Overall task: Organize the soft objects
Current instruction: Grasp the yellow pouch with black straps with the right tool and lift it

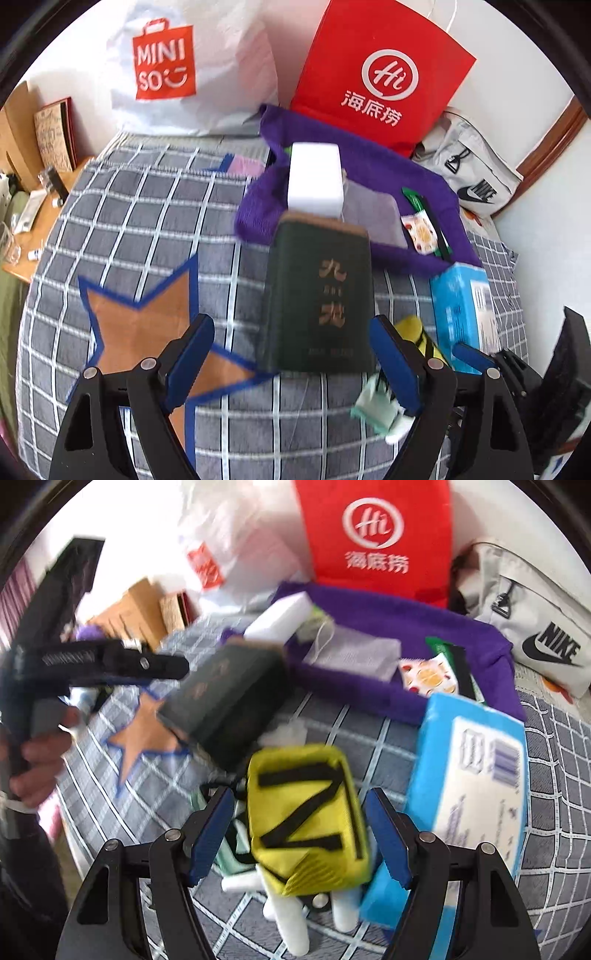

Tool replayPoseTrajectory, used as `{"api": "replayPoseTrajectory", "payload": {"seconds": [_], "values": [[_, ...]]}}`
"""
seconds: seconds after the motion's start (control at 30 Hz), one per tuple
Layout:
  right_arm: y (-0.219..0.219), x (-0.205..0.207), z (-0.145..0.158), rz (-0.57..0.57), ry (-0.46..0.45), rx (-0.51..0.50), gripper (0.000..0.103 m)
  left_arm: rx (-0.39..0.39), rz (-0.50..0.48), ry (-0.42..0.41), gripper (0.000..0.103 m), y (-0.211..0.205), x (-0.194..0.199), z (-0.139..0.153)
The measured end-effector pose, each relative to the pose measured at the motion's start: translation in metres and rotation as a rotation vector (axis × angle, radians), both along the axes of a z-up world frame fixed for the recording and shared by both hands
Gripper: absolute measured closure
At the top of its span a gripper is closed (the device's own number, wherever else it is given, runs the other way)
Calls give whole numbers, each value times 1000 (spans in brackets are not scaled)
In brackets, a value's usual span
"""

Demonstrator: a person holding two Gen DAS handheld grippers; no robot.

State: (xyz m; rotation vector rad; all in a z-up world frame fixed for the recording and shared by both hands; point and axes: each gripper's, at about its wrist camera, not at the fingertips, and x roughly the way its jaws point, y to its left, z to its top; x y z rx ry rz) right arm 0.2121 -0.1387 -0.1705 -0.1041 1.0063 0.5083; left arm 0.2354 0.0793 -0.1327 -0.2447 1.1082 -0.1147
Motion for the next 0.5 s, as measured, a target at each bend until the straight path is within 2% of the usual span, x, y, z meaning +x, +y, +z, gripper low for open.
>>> {"api": "replayPoseTrajectory", "payload": {"seconds": [0.13, 0.27, 0.37, 0.43, 0.5], "values": [[6, -3, -12, 0, 12, -67, 30, -10, -1, 2, 18, 7, -13, -4], [19, -3, -19, 12, -20, -163, 30, -22, -5, 16, 18, 13, -21, -13], [22, -1, -23, -3, -26, -188, 30, -35, -2, 21, 18, 17, -26, -17], [20, 0, -21, 1, -16, -179, 43, -41, -3, 25, 18, 20, -28, -19], [14, 2, -18, 0, 19, -117, 64, -40, -4, 26, 18, 23, -30, -20]]}}
